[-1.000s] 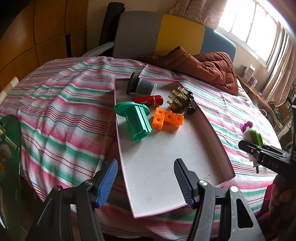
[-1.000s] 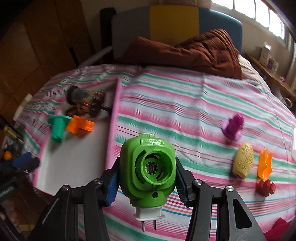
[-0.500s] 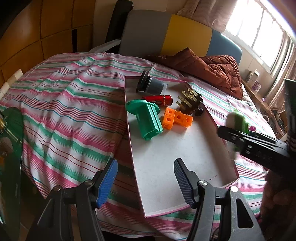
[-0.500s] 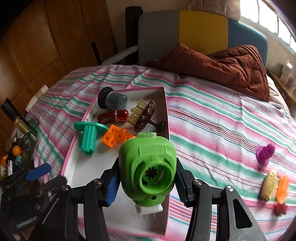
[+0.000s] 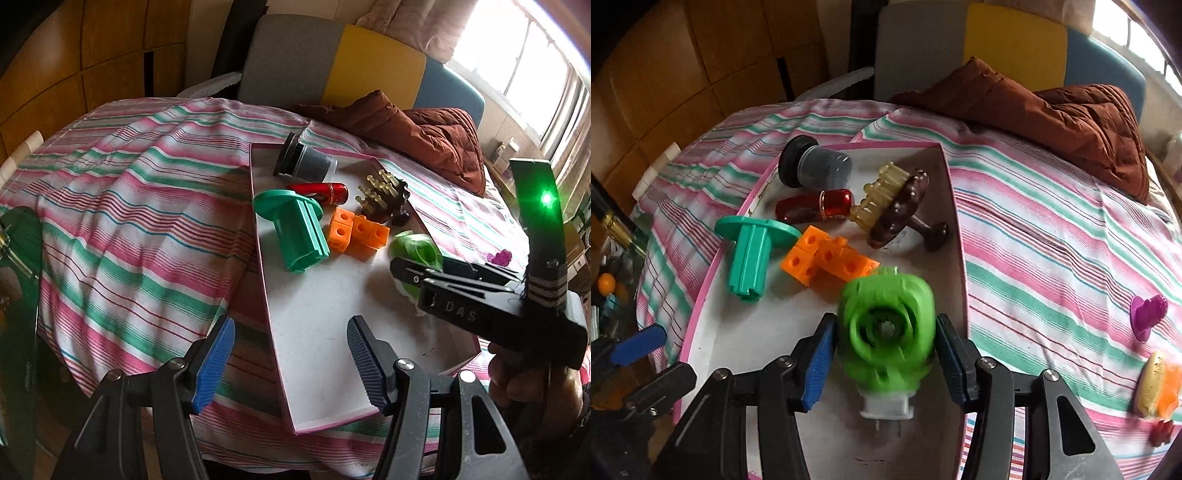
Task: Organize rigid objects
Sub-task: 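Carry the green plug device into the tray and open the right gripper, then move both grippers from the tray back toward the remaining toys, then grasp the yellow egg-shaped perforated piece with the left gripper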
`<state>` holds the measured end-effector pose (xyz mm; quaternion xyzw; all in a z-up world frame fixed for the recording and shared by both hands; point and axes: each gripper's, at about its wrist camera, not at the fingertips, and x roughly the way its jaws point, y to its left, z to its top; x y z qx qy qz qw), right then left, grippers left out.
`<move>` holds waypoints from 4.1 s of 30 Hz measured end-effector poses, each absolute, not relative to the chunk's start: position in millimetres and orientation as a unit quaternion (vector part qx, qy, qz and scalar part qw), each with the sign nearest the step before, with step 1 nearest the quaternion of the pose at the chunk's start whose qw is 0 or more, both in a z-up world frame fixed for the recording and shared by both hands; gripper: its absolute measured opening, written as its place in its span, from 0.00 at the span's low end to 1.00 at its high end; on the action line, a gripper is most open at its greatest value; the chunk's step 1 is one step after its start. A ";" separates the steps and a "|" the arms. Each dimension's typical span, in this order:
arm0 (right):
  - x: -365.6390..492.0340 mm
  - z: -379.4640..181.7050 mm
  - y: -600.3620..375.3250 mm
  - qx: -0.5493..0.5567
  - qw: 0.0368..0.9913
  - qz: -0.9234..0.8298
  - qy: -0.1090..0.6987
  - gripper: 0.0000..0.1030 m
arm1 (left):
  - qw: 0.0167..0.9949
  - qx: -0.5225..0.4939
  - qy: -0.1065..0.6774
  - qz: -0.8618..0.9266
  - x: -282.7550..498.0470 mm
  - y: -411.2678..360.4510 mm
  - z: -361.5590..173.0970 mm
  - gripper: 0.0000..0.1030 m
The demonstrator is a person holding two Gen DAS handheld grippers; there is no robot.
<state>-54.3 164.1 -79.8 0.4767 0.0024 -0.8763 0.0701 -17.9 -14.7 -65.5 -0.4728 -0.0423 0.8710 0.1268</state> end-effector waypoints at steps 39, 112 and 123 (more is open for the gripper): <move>-20.2 -44.0 175.1 0.422 0.060 -0.904 0.008 0.74 | 0.125 -0.451 0.001 0.884 -7.4 -0.6 -51.7 0.62; 79.2 -21.9 523.2 0.293 -0.315 -0.847 -0.313 0.87 | 0.435 -0.446 0.176 0.762 -3.9 349.0 -59.3 0.62; 75.0 -26.9 524.2 0.303 -0.302 -0.844 -0.324 0.87 | 0.427 -0.477 0.212 0.738 -21.5 402.6 -102.8 0.62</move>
